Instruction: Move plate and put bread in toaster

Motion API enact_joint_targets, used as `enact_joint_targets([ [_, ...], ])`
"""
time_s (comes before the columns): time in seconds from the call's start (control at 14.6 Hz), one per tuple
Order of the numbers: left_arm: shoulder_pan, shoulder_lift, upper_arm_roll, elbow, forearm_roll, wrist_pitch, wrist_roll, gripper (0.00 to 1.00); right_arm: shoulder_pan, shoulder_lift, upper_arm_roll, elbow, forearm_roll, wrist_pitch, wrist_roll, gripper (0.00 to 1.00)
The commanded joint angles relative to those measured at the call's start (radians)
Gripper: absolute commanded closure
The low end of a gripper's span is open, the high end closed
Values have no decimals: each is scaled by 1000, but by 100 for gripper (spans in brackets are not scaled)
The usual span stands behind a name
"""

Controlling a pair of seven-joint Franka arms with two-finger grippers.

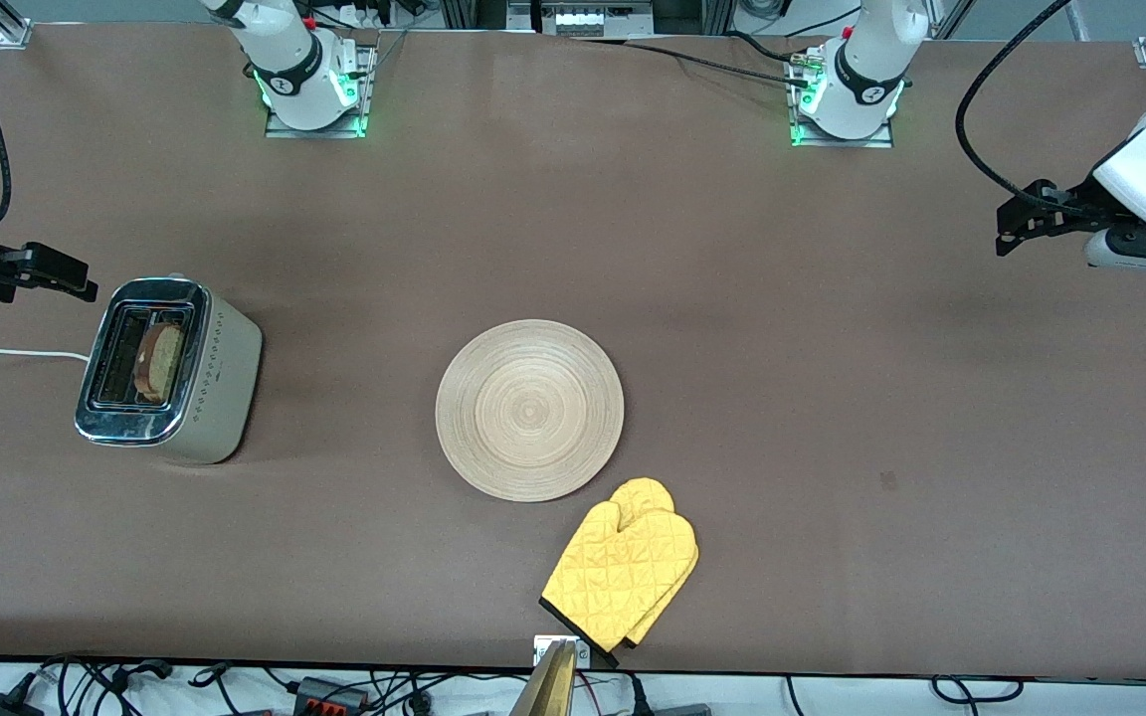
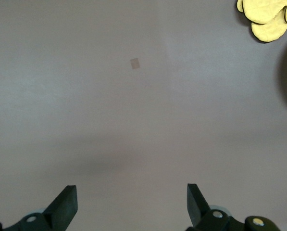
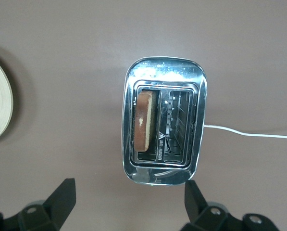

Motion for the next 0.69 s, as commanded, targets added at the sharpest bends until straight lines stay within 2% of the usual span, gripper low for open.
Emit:
enact_joint_targets([
  [0.0, 1, 13, -1, 32, -1, -22, 0, 0, -32, -23, 48, -34, -13, 34, -12, 0],
  [0.27, 1, 13, -2, 32, -1, -22, 0, 0, -35, -17, 62, -33, -30, 89, -9, 0],
  [0.41, 3, 13, -1, 32, -1, -22, 0, 0, -32, -14, 62, -7, -33, 19, -3, 0],
  [0.62, 3, 13, -1, 32, -1, -22, 0, 0, -34, 42, 62, 107, -32, -113, -11, 0],
])
